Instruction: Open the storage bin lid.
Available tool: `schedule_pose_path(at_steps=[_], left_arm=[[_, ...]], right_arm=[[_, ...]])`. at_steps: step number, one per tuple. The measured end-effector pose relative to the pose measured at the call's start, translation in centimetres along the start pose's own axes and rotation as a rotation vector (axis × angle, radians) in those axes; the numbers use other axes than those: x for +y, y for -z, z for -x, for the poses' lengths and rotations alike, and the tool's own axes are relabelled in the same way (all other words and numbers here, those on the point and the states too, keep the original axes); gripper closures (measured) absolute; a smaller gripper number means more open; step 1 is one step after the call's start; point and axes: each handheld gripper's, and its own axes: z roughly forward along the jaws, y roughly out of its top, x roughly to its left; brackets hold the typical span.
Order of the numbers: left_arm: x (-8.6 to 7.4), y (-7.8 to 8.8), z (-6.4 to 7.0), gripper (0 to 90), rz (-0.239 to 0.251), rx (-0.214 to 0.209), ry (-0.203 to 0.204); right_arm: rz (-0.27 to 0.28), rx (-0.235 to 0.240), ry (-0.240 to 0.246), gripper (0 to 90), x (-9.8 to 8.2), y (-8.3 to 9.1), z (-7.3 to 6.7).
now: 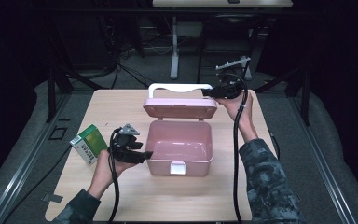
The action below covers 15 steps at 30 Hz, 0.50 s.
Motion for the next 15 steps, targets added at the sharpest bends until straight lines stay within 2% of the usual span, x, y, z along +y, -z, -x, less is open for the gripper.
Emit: schedule_pose_path(at_steps=[4, 9, 11, 14, 15], left_arm=[[0.3, 0.7, -0.1, 28.9, 0.009, 0.005, -0.004], [0.9, 1.4, -0.3, 22.5, 0.025, 0.016, -0.009], [1.6, 1.8, -0.4, 21.0, 0.048, 0.045, -0.011], [2.3, 2.1, -0.5, 19.4, 0.071, 0.046, -0.007], [3.2, 2.3, -0.7, 19.1, 0.084, 0.057, -0.007]], right_arm=[[-0.001, 0.003, -0.003, 64.9, 0.0, 0.0, 0.1], [0.000, 0.006, -0.005, 64.8, 0.0, -0.1, 0.2], [0.002, -0.004, 0.000, 64.7, 0.0, -0.1, 0.1], [0.001, -0.004, 0.001, 64.6, 0.0, -0.1, 0.1], [0.001, -0.005, 0.001, 64.6, 0.0, -0.1, 0.1]])
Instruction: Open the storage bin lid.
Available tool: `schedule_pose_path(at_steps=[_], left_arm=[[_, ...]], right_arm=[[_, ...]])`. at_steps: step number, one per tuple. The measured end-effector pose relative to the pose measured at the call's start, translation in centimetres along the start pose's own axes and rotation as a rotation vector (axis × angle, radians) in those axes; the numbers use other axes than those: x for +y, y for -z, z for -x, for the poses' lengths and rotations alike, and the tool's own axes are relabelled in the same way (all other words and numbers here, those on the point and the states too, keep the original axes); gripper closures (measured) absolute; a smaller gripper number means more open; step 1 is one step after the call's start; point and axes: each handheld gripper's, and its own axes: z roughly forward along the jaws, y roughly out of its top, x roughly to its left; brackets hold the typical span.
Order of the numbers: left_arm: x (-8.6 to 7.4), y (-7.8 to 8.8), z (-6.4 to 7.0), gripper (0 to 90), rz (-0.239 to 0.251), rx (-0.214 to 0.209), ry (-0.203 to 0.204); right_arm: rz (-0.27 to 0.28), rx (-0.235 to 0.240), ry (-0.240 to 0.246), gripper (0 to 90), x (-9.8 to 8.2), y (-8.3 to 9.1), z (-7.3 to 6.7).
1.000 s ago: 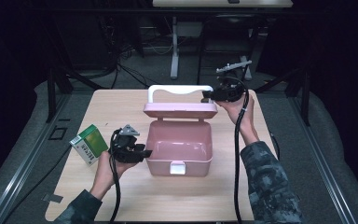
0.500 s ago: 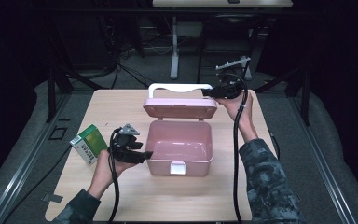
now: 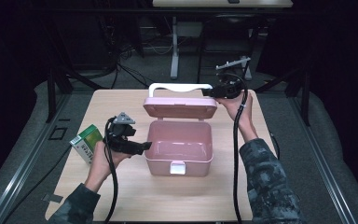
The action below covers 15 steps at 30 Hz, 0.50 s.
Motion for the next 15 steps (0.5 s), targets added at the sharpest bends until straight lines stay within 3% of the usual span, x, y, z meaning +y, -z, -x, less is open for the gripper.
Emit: schedule_pose_path(at_steps=[10, 15], left_arm=[[4.0, 0.4, -0.7, 14.4, 0.040, 0.058, -0.023], [5.9, 0.5, -0.8, 23.1, 0.045, 0.093, -0.054]], right_arm=[[0.018, 0.005, 0.001, 64.4, -0.3, 0.0, 0.0], [0.023, 0.008, -0.003, 64.3, -0.4, 0.0, 0.0]])
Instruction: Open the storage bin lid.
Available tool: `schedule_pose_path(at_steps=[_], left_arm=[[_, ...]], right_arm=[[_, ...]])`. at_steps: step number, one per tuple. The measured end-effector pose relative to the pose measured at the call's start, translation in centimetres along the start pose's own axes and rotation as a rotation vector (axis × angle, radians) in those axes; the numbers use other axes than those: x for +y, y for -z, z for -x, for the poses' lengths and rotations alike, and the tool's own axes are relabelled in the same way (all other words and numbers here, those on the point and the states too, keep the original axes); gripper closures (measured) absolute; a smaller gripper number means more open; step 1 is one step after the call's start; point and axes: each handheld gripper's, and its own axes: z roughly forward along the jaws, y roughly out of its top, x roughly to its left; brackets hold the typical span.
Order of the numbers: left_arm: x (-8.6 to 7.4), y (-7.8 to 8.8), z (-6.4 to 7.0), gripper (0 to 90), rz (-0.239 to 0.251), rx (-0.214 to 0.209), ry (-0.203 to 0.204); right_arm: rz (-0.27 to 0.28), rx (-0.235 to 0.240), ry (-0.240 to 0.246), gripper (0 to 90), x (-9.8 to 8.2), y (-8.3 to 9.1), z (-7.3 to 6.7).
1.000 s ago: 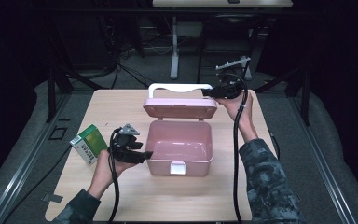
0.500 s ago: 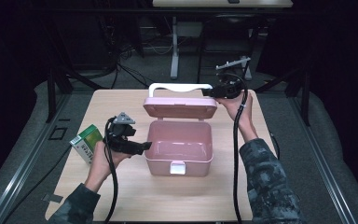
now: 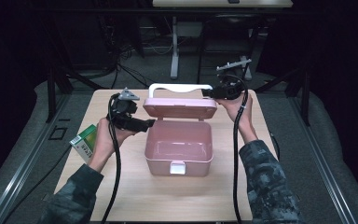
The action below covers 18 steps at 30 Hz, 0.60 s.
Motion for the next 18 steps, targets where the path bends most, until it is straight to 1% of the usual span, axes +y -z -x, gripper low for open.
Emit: schedule_pose_path(at_steps=[1, 2, 3, 4, 5, 8, 9, 10, 11, 13, 14, 15, 16, 18], left_arm=[[0.0, 0.0, 0.0, 26.7, 0.000, 0.000, 0.000], [0.5, 0.0, 0.1, 30.1, 0.009, 0.010, -0.012], [0.7, 0.0, 0.1, 33.0, 0.011, 0.010, -0.015], [0.9, 0.0, 0.1, 34.0, 0.026, 0.011, -0.013], [0.9, 0.0, 0.1, 37.4, 0.026, 0.011, -0.013], [1.2, -0.2, 0.1, 43.4, 0.038, 0.019, -0.016], [1.4, -0.3, 0.1, 45.7, 0.035, 0.032, -0.032], [1.4, -0.3, 0.1, 46.9, 0.035, 0.032, -0.032], [1.5, -0.4, 0.2, 50.1, 0.037, 0.041, -0.042], [1.5, -0.5, 0.2, 53.3, 0.043, 0.046, -0.041], [1.6, -0.5, 0.2, 57.4, 0.050, 0.046, -0.043], [1.7, -0.6, 0.4, 58.3, 0.052, 0.062, -0.057], [1.7, -0.6, 0.5, 60.6, 0.052, 0.061, -0.061], [1.8, -0.7, 0.7, 64.1, 0.042, 0.084, -0.075]], right_arm=[[0.001, -0.001, 0.000, 64.3, 0.0, 0.0, 0.0], [0.001, 0.000, 0.000, 64.3, 0.0, 0.0, 0.0], [0.002, -0.001, 0.002, 64.2, 0.0, 0.0, 0.0], [0.007, -0.001, 0.004, 64.2, -0.1, 0.0, 0.0], [0.004, 0.002, 0.005, 64.1, -0.1, 0.0, 0.0], [0.006, 0.006, 0.009, 64.1, -0.1, 0.0, 0.0], [0.007, 0.005, 0.011, 64.1, -0.1, 0.1, 0.0], [0.007, 0.005, 0.011, 64.1, -0.1, 0.1, 0.0], [0.007, 0.005, 0.012, 64.1, -0.1, 0.1, 0.0], [0.008, 0.005, 0.010, 64.1, -0.2, 0.0, 0.0], [0.009, 0.006, 0.009, 64.1, -0.2, 0.0, 0.0], [0.009, 0.005, 0.012, 64.1, -0.2, 0.0, 0.0], [0.009, 0.004, 0.012, 64.1, -0.2, 0.1, 0.0], [0.008, 0.003, 0.012, 64.1, -0.2, 0.1, -0.1]])
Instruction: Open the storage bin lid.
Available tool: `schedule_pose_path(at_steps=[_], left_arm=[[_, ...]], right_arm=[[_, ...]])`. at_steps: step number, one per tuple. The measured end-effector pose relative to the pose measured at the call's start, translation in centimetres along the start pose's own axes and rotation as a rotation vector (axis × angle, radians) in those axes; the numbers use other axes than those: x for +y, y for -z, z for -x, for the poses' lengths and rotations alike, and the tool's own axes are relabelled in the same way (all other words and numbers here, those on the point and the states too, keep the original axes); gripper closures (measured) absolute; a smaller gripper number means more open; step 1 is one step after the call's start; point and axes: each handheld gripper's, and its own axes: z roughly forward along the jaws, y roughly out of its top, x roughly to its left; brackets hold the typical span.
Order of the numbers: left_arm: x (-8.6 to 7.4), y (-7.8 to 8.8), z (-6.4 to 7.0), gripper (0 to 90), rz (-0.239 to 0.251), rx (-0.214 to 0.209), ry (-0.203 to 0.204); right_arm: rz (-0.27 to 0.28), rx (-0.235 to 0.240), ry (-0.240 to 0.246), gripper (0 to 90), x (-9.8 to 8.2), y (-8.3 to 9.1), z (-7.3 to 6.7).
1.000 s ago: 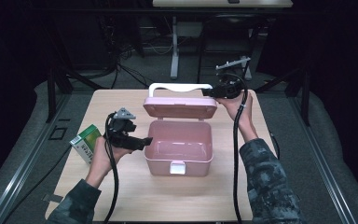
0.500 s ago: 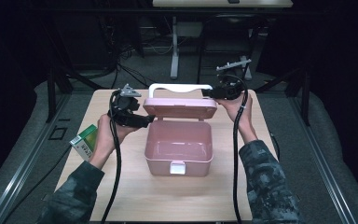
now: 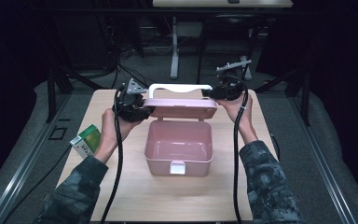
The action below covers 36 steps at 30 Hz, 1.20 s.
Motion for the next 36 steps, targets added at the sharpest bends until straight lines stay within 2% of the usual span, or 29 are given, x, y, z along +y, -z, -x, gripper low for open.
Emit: schedule_pose_path(at_steps=[4, 8, 9, 14, 16, 22, 28, 32, 33, 36], left_arm=[[0.2, -0.1, 0.4, 72.3, -0.025, 0.060, -0.022], [0.2, -0.2, 0.5, 77.5, -0.028, 0.077, -0.023], [0.2, -0.2, 0.5, 79.1, -0.023, 0.093, -0.029], [0.2, -0.3, 0.6, 80.4, -0.025, 0.106, -0.038], [0.2, -0.3, 0.6, 80.6, -0.026, 0.107, -0.037], [0.2, -0.3, 0.5, 80.8, -0.029, 0.101, -0.040], [0.4, -0.4, 0.3, 80.8, -0.036, 0.092, -0.039], [0.5, -0.3, 0.2, 80.8, -0.045, 0.087, -0.038], [0.5, -0.4, 0.2, 80.8, -0.042, 0.087, -0.039], [0.6, -0.4, 0.1, 80.8, -0.044, 0.084, -0.031]], right_arm=[[0.002, -0.003, 0.006, 63.7, 0.0, 0.0, -0.1], [0.010, -0.002, 0.007, 63.0, -0.1, 0.0, 0.0], [0.004, -0.002, 0.007, 61.9, -0.2, 0.0, 0.1], [-0.005, -0.014, -0.005, 60.5, -0.4, 0.0, 0.4], [-0.003, -0.014, -0.009, 60.6, -0.5, 0.1, 0.5], [0.008, -0.023, -0.020, 53.2, -0.8, 0.9, 1.1], [0.033, -0.070, -0.041, 43.0, -1.6, 2.9, 1.7], [0.012, -0.080, -0.039, 38.8, -2.4, 3.7, 1.9], [-0.004, -0.092, -0.044, 34.9, -3.3, 4.1, 2.0], [-0.024, -0.098, -0.053, 32.2, -4.7, 4.7, 2.4]])
